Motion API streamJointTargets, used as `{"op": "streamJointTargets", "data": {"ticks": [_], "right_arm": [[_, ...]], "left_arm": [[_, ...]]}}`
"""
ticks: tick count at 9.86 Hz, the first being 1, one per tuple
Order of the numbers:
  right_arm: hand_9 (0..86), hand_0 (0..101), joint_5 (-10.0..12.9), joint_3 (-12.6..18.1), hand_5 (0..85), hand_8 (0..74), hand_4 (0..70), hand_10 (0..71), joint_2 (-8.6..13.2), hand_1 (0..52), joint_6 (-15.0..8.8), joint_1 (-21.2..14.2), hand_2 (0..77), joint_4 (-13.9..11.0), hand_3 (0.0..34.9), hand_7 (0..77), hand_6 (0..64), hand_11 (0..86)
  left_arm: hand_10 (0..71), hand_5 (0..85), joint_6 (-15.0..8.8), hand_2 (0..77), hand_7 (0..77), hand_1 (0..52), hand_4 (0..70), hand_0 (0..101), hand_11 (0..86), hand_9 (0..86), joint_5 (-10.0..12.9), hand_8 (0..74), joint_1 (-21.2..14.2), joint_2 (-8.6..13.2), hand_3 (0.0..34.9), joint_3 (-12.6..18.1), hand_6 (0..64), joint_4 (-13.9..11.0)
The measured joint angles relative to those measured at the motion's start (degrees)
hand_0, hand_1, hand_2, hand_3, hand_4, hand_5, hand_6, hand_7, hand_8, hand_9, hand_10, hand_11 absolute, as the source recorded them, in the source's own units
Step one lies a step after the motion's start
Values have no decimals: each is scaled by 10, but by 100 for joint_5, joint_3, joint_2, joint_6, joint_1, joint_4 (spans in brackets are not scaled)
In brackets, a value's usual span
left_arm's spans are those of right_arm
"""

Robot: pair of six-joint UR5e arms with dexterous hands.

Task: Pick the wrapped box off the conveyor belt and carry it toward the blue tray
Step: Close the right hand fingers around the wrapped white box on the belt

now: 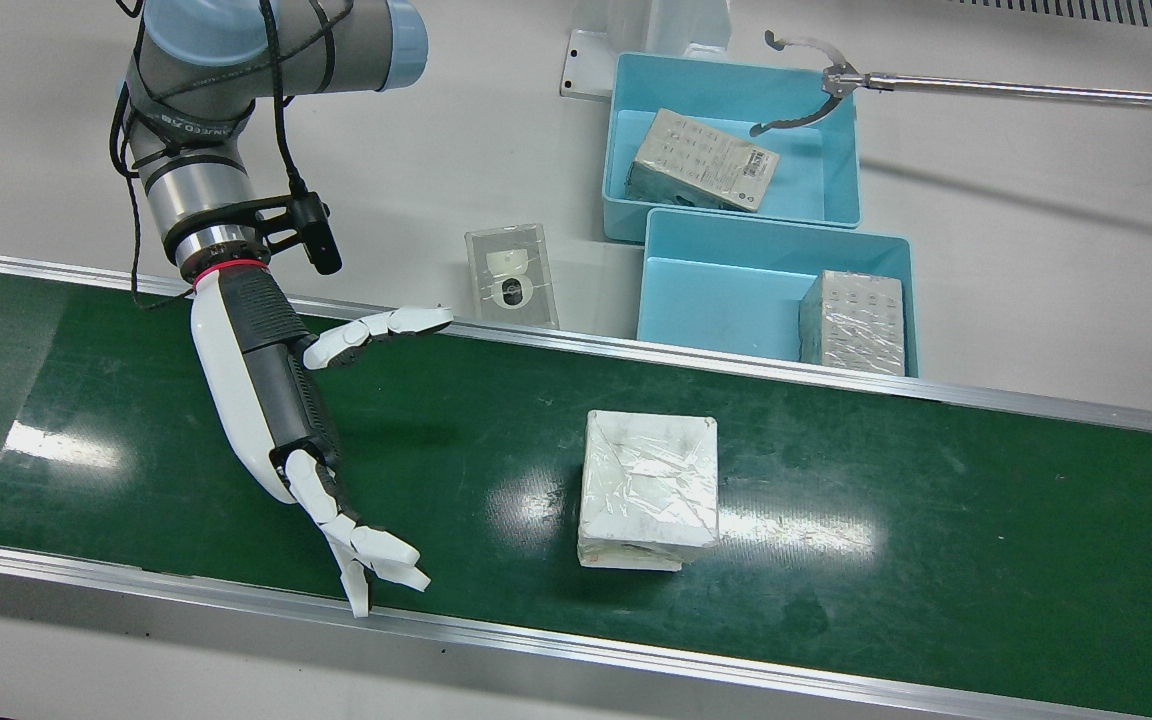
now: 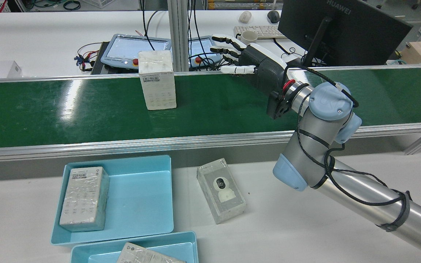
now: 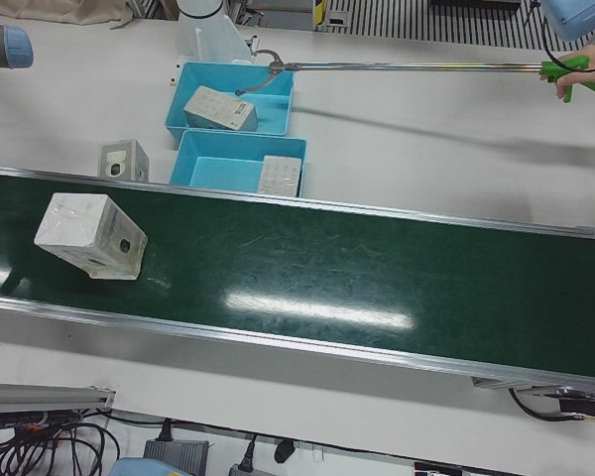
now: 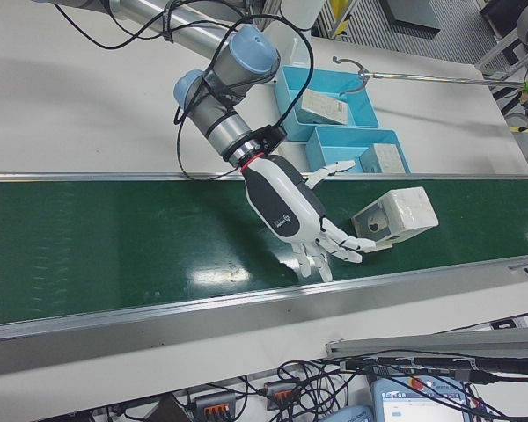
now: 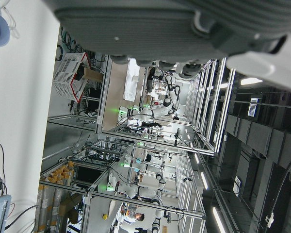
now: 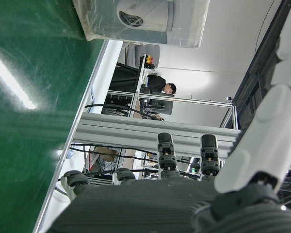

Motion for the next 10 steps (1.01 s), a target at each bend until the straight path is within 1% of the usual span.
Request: {"op": "streamJointTargets", "data": {"ticks": [3,5,6,7,10], "right_arm": [[22,373,45,-63,213,0,44,16,61,82,3,-19,153,7,299,164,0,33],[38,370,71,-78,218,0,38,16,68,82,4,-52,153,8,300,164,0,33],[38,370,78,-83,218,0,38,16,70,82,2,-75,153,8,300,164,0,33],[38,366,83,-87,218,0,54,22,71,82,-3,-97,164,8,301,164,0,33],[38,364,90,-87,235,0,49,22,71,82,-10,-144,164,-2,302,164,0,49]], "left_arm": [[0,5,0,5,5,0,5,0,0,0,0,5,0,0,0,0,5,0],[5,5,0,11,5,0,5,0,0,0,0,5,0,0,0,0,5,0],[5,5,0,5,5,0,0,0,0,5,0,5,0,0,0,0,5,0],[5,5,0,11,5,0,5,0,0,5,0,0,0,0,0,0,5,0],[5,5,0,11,5,0,5,0,0,0,0,5,0,0,0,0,5,0]]}}
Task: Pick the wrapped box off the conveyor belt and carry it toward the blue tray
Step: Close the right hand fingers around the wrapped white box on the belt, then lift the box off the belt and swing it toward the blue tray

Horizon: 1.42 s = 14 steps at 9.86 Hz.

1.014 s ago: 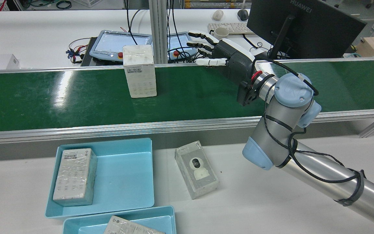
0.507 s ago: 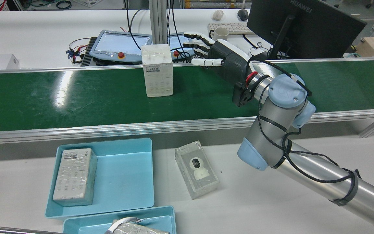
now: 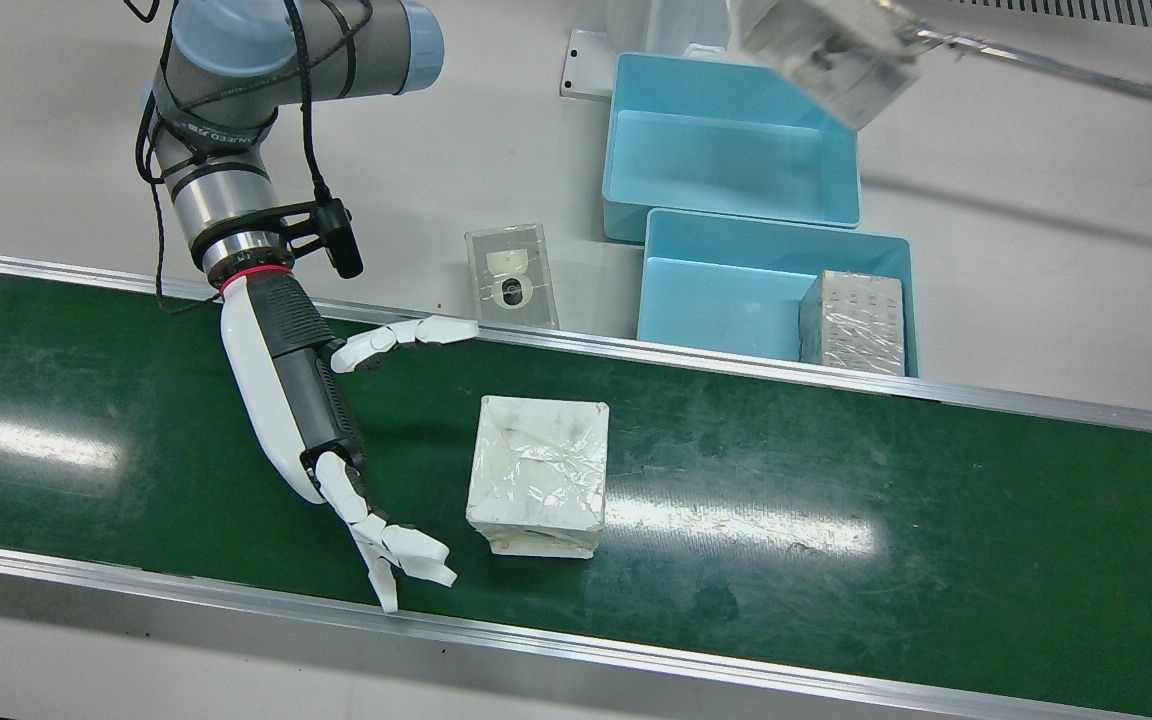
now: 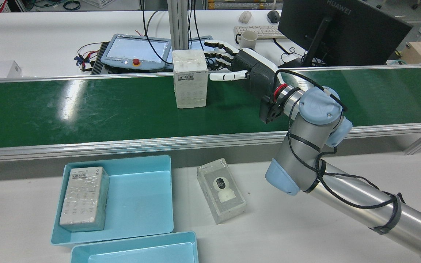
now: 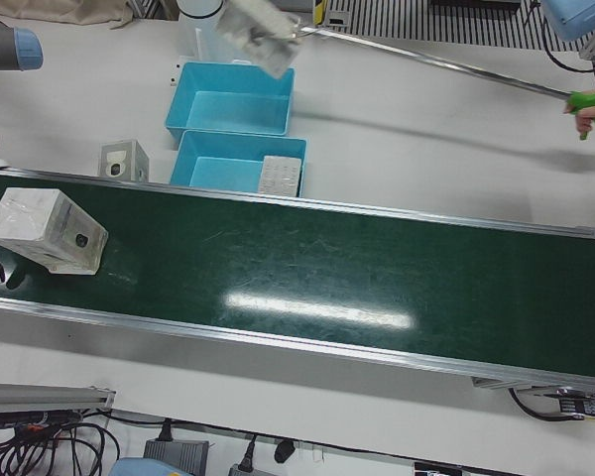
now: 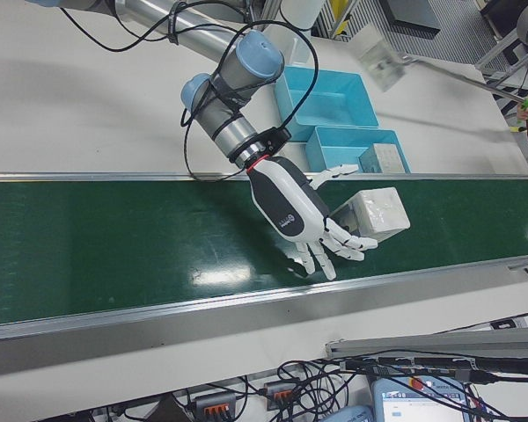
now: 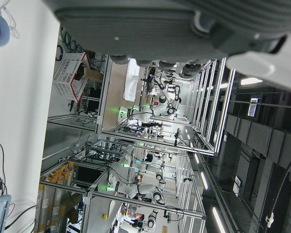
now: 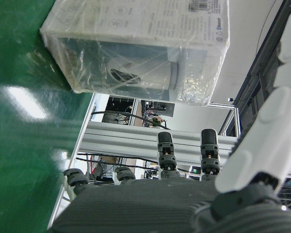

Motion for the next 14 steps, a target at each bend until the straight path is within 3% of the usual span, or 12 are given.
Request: {"op": "streamJointTargets", "data": {"ticks": [1,2,5,6,7,8,9,10,11,12,13,14], "right_arm": [[38,458,13,1,202,0,16,22,-2,136,0,-5,213,-12,301,164,0,49],[38,463,56,3,202,0,22,22,-4,175,-1,-11,202,-25,300,164,0,49],[38,460,141,0,202,0,22,22,-2,153,-20,-33,218,-39,301,169,0,49],[38,460,149,-22,235,0,60,22,9,153,-28,-43,235,-41,300,185,0,49],[38,460,163,-56,235,0,60,33,26,191,-27,-49,262,-56,300,185,0,54],[33,469,210,-84,305,0,164,33,39,185,-24,-51,305,-74,299,207,0,82],[33,469,266,-102,305,0,164,33,46,185,-21,-53,305,-89,299,207,0,82],[54,467,307,-111,327,0,196,98,46,158,-6,-52,344,-94,300,284,44,142],[196,463,329,-105,371,147,224,104,41,131,40,-45,376,-92,298,404,164,164],[196,457,340,-72,409,147,196,213,38,109,106,-35,376,-65,294,447,207,305],[338,442,348,43,409,191,196,224,37,82,145,-27,371,-38,295,507,251,327],[338,442,399,249,480,191,153,224,36,82,155,-50,371,-25,295,507,251,327]], "left_arm": [[0,5,0,11,5,0,0,0,0,5,0,0,0,0,0,0,5,0],[0,5,0,5,5,0,5,0,0,5,0,0,0,0,0,0,0,0],[5,5,0,11,5,0,5,0,0,0,0,5,0,0,0,0,0,0],[0,5,0,11,5,0,5,0,0,5,0,0,0,0,0,0,5,0],[5,5,0,11,5,0,0,0,0,5,0,0,0,0,0,0,5,0],[5,5,0,11,5,0,5,0,0,0,0,5,0,0,0,0,5,0],[5,5,0,11,5,0,5,0,0,0,0,5,0,0,0,0,5,0],[5,5,0,11,5,0,5,0,0,5,0,0,0,0,0,0,5,0],[0,5,0,5,5,0,5,0,0,5,0,5,0,0,0,0,0,0],[5,5,0,5,5,0,0,0,0,5,0,5,0,0,0,0,5,0],[5,5,0,5,5,0,0,0,0,5,0,5,0,0,0,0,5,0],[5,5,0,5,5,0,5,0,0,0,0,0,0,0,0,0,5,0]]}}
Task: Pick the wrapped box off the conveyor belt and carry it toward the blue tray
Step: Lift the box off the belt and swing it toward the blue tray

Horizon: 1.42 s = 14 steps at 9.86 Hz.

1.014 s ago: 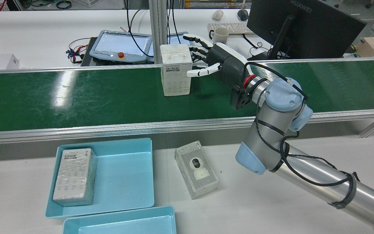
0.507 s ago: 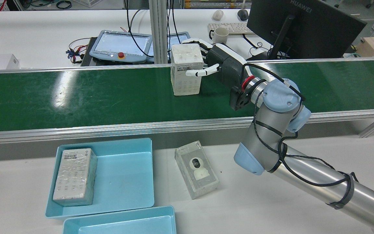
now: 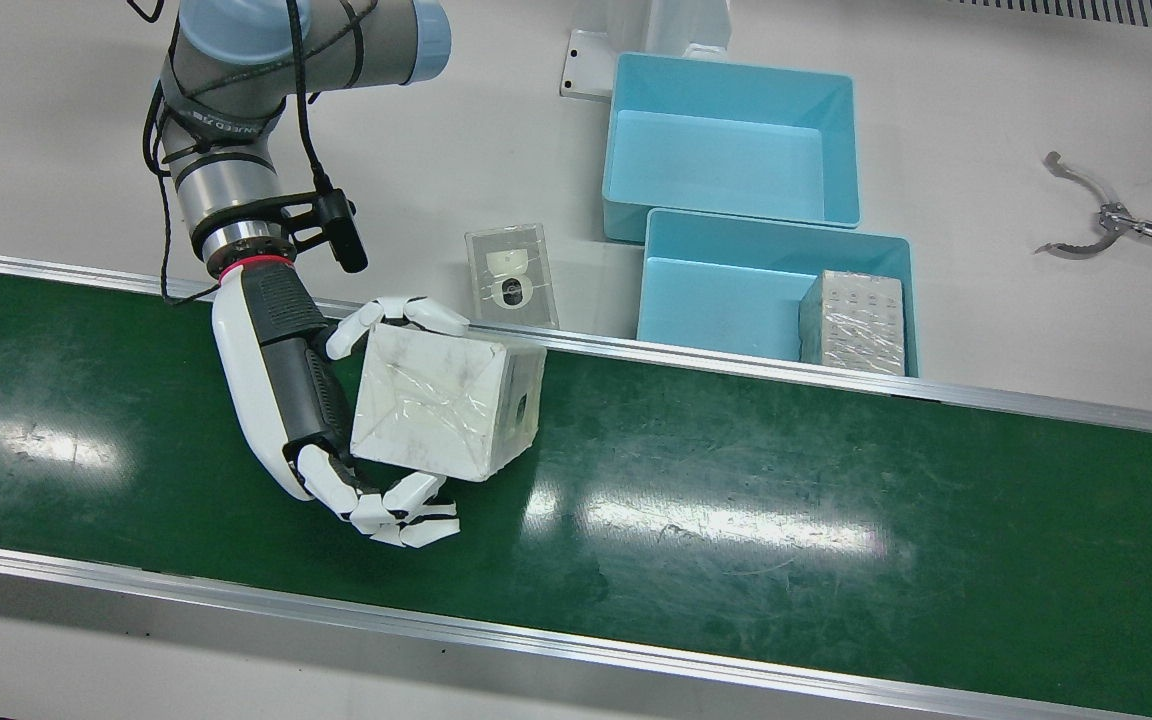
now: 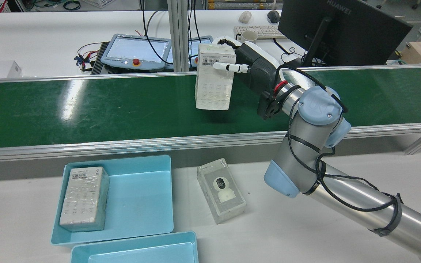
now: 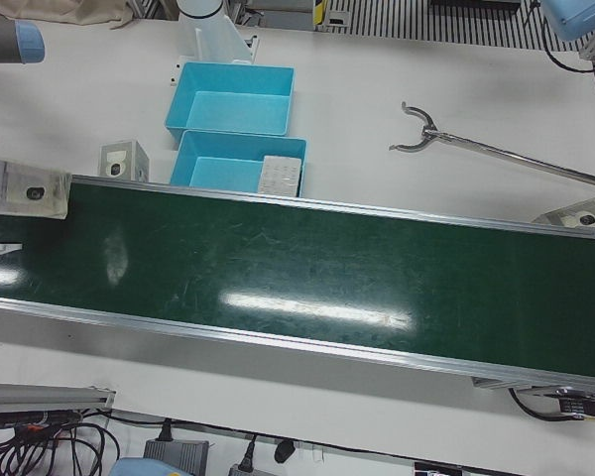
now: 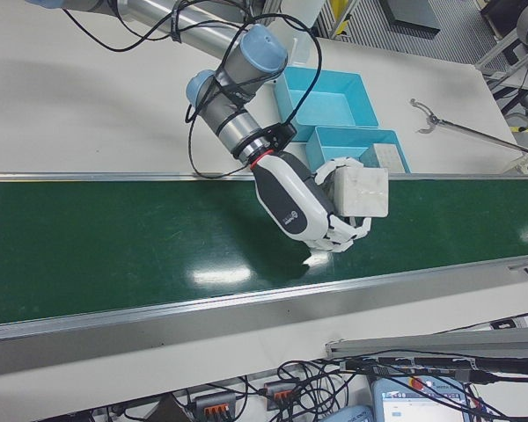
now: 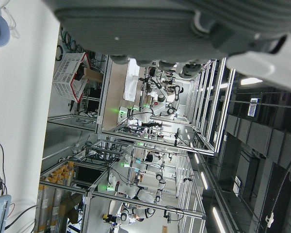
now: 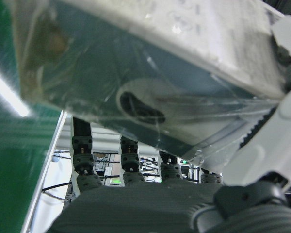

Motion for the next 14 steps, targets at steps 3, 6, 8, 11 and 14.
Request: {"op": "streamJointTargets", "data": {"ticks": [3,6,8,11,14], "right_arm": [[289,420,482,1042,556,180,131,196,-44,82,-185,-605,371,-22,240,573,284,300],[245,416,830,1665,556,142,131,169,-53,65,-577,-1326,371,-39,217,578,278,245],[169,427,905,1755,573,87,120,142,-48,65,-653,-1652,371,-41,217,513,218,207],[38,443,919,1781,540,0,131,54,-12,65,-731,-1930,371,-37,264,365,93,104],[38,461,897,1762,344,0,240,76,-47,104,-759,-2003,393,-38,295,224,27,114]], "left_arm": [[0,5,0,5,5,0,5,0,0,0,0,0,0,0,0,0,5,0],[5,5,0,5,5,0,5,0,0,0,0,5,0,0,0,0,5,0],[5,5,0,11,5,0,0,0,0,0,0,5,0,0,0,0,5,0],[5,5,0,5,5,0,5,0,0,0,0,5,0,0,0,0,5,0],[0,5,0,11,5,0,0,0,0,5,0,5,0,0,0,0,5,0]]}}
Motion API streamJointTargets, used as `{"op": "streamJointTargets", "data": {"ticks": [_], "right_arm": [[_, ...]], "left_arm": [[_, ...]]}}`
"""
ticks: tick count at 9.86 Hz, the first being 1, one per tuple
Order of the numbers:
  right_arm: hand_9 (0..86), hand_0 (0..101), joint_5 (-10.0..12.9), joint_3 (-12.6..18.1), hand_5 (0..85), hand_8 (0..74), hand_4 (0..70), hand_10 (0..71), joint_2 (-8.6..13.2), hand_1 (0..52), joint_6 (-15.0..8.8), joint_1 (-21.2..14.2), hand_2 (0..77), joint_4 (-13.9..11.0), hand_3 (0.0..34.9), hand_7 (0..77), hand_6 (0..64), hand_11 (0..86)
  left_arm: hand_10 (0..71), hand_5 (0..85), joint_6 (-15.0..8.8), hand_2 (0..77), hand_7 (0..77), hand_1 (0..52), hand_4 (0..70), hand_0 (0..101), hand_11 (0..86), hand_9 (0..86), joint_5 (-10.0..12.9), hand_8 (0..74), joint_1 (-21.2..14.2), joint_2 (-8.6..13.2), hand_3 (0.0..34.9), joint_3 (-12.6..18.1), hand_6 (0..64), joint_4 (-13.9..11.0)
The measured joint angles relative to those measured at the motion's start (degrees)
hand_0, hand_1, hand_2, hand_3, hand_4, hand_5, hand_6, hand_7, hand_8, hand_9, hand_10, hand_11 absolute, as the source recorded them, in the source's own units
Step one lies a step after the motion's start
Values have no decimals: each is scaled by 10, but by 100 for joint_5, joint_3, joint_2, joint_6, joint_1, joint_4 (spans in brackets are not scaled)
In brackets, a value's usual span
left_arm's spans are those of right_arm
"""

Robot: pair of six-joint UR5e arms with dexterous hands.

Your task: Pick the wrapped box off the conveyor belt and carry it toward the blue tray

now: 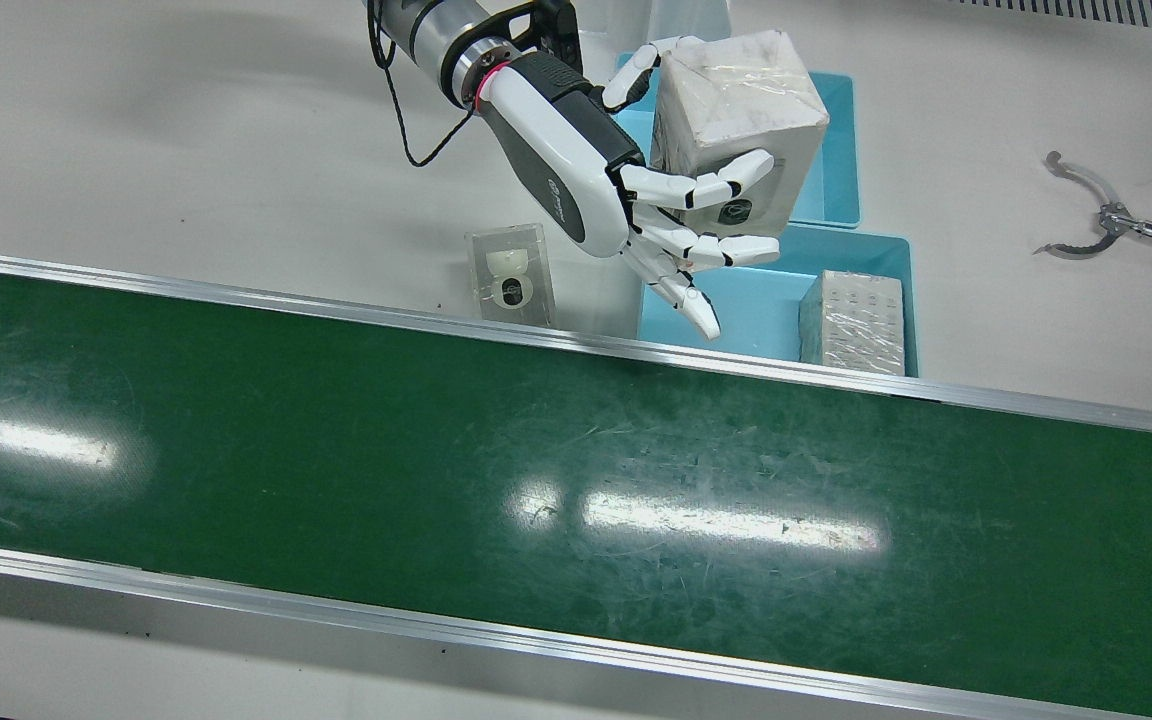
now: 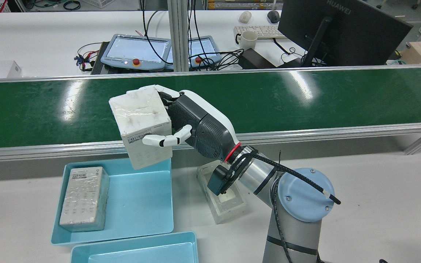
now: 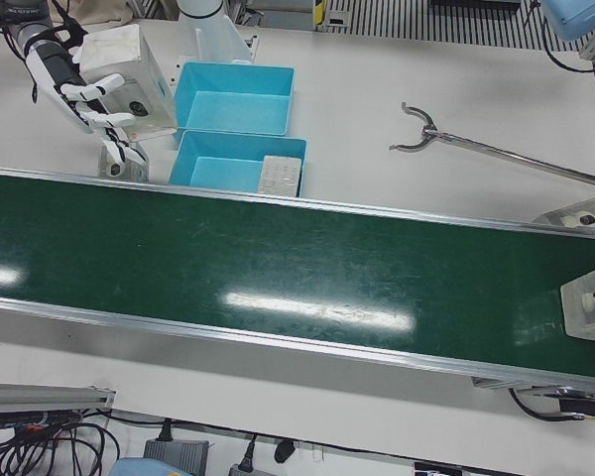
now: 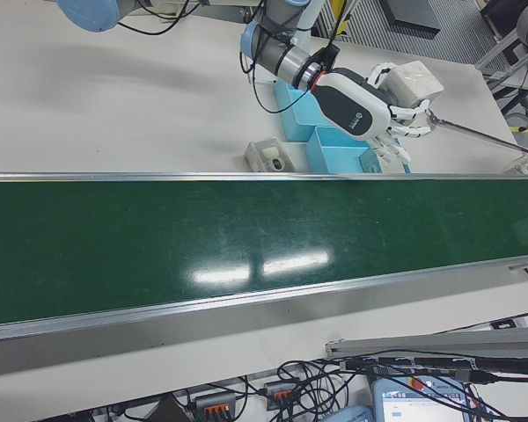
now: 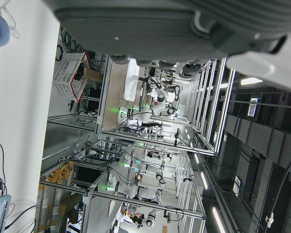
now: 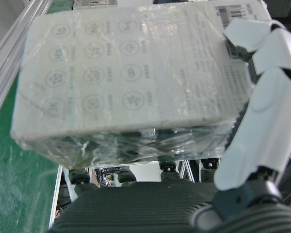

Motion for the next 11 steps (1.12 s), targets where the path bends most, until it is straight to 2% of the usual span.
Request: {"op": "streamJointTargets", "data": {"ticks": [1,2,3,4,5,6,7,8,10,11], "right_arm": [[33,457,-11,-16,376,0,235,71,-19,125,-2,-10,333,-5,293,224,27,114],[33,446,-20,-25,355,0,224,71,-50,207,0,-16,240,-7,296,224,27,114],[33,446,-34,-26,355,0,224,71,-75,207,0,-19,240,-10,296,224,27,114],[27,446,-45,-28,333,0,185,44,-92,240,1,-21,229,-15,293,185,5,65],[27,446,-53,-29,333,0,185,44,-102,240,3,-22,229,-22,293,185,5,65],[22,460,-56,-32,120,0,98,22,-107,82,4,-22,104,-27,311,169,5,38],[22,452,-58,-39,175,0,115,22,-109,136,5,-25,136,-30,314,180,5,33],[16,445,-59,-42,202,0,142,22,-114,115,5,-28,147,-31,302,185,5,33],[16,446,-59,-46,213,0,142,22,-133,115,6,-31,147,-35,309,185,5,38],[22,446,-59,-46,213,0,147,22,-155,109,11,-29,158,-35,300,185,5,38]], "left_arm": [[5,5,0,11,5,0,0,0,0,0,0,5,0,0,0,0,5,0],[5,5,0,11,5,0,0,0,0,0,0,5,0,0,0,0,5,0],[5,5,0,11,5,0,5,0,0,5,0,0,0,0,0,0,5,0],[0,5,0,5,5,0,5,0,0,0,0,5,0,0,0,0,5,0],[5,5,0,11,5,0,5,0,0,0,0,5,0,0,0,0,5,0],[5,5,0,5,5,0,5,0,0,5,0,5,0,0,0,0,5,0],[5,5,0,5,5,0,5,0,0,5,0,5,0,0,0,0,5,0],[5,5,0,11,5,0,5,0,0,5,0,5,0,0,0,0,5,0],[5,5,0,11,5,0,5,0,0,5,0,5,0,0,0,0,0,0],[5,5,0,11,5,0,0,0,0,0,0,5,0,0,0,0,5,0]]}}
